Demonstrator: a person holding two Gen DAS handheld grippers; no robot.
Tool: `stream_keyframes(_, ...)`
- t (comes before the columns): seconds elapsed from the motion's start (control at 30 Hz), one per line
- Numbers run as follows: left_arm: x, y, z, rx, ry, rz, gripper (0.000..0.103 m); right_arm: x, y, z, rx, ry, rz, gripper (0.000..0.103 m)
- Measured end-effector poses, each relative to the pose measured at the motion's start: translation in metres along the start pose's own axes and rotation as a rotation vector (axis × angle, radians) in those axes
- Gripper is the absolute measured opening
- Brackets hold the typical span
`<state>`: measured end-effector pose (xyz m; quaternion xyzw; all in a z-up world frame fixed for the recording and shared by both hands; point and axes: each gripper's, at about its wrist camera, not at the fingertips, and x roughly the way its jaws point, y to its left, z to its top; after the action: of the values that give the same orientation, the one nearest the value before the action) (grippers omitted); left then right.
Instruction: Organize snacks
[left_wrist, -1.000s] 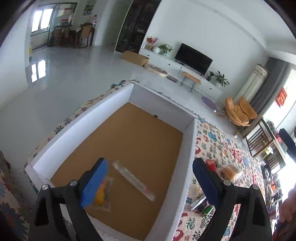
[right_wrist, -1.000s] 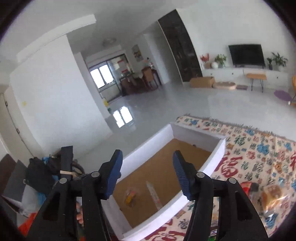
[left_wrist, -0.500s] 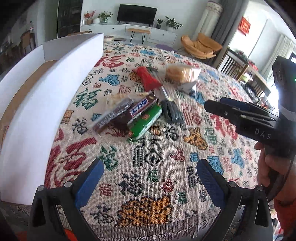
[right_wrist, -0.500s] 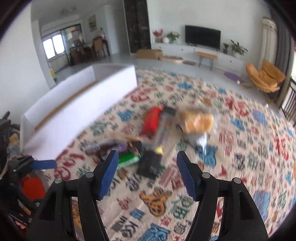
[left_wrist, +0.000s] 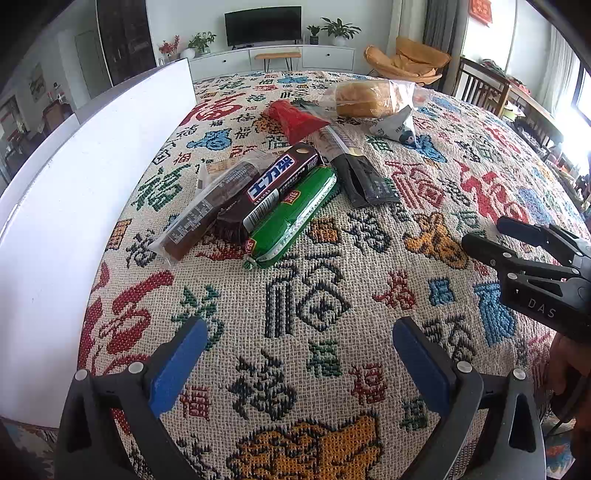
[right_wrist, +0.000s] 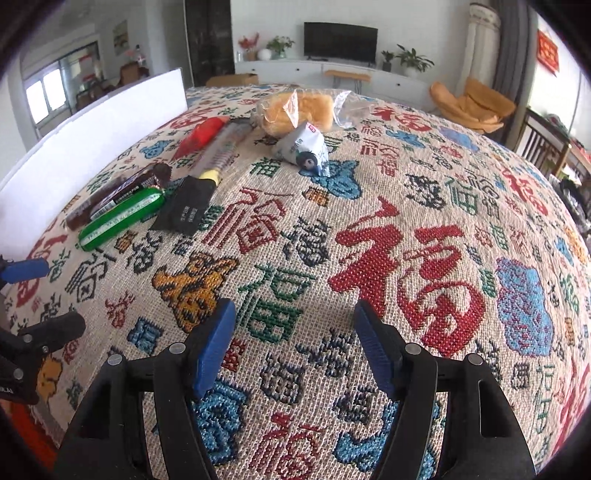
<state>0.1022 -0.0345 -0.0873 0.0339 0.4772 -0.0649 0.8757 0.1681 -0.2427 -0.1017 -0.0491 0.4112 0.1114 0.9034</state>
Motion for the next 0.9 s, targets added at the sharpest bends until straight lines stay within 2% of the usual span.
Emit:
stream_keyframes(0.13, 0.009, 0.005, 0.0, -0.026, 0.041, -0.03, 0.1, 0.0, 0.0, 0.0, 0.006, 0.004, -0.006, 0.074)
stream_keyframes(0.23, 0.01, 0.008, 0.001, -0.04, 0.041, -0.037, 0.1, 0.003, 0.0, 0.0, 0.007, 0.005, -0.007, 0.074)
stream_keyframes(0.4, 0.013, 0.001, 0.0, -0.001, 0.056, -0.005, 0.103, 0.003, 0.001, 0.001, 0.008, 0.005, -0.007, 0.074)
stream_keyframes(0.9, 0.014, 0.0, 0.0, -0.001, 0.059, -0.002, 0.103, 0.004, 0.001, 0.001, 0.008, 0.006, -0.006, 0.075)
